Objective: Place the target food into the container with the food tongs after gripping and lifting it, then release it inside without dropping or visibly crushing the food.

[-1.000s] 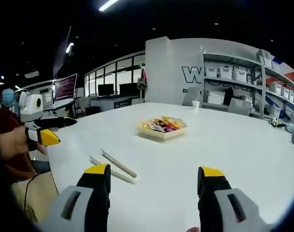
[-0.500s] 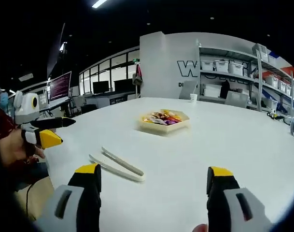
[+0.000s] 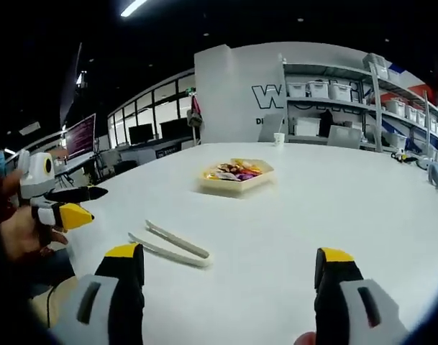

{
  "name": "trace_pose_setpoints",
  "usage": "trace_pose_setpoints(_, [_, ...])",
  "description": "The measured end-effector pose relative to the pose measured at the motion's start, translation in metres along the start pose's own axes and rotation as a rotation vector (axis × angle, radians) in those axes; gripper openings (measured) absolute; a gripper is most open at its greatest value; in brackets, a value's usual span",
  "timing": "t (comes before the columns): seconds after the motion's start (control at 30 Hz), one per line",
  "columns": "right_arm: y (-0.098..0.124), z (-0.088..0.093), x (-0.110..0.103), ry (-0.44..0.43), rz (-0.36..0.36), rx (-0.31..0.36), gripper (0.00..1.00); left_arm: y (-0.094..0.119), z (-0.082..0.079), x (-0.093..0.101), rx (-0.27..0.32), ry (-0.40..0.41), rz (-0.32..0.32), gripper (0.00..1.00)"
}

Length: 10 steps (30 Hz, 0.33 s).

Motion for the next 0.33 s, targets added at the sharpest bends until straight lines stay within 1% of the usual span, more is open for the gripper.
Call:
trace_pose_setpoints(0.17, [-0.0040, 0.0019, 0.0012, -0.023, -0.012, -0.014, 0.99, -0.0019, -0.0002, -0.0027, 0.003, 0.014, -0.001, 0.99])
trace_pose_setpoints(0.33, [-0.0052, 0.0009, 0.0003, -0.027, -0.015, -0.008, 0.99, -0.0037, 0.0038, -0.0034, -0.002, 0.020, -0.001, 0.99])
Point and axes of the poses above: the point that each gripper's makers call its tool centre point, and the gripper's own axes: y roughly backward along the fingers, x roughly to its right, z roughly out of its underside, the point moved 10 cm from there along y, roughly backward along the fingers, and after that the axes turned 13 degrees about z, right-handed, at the moved point
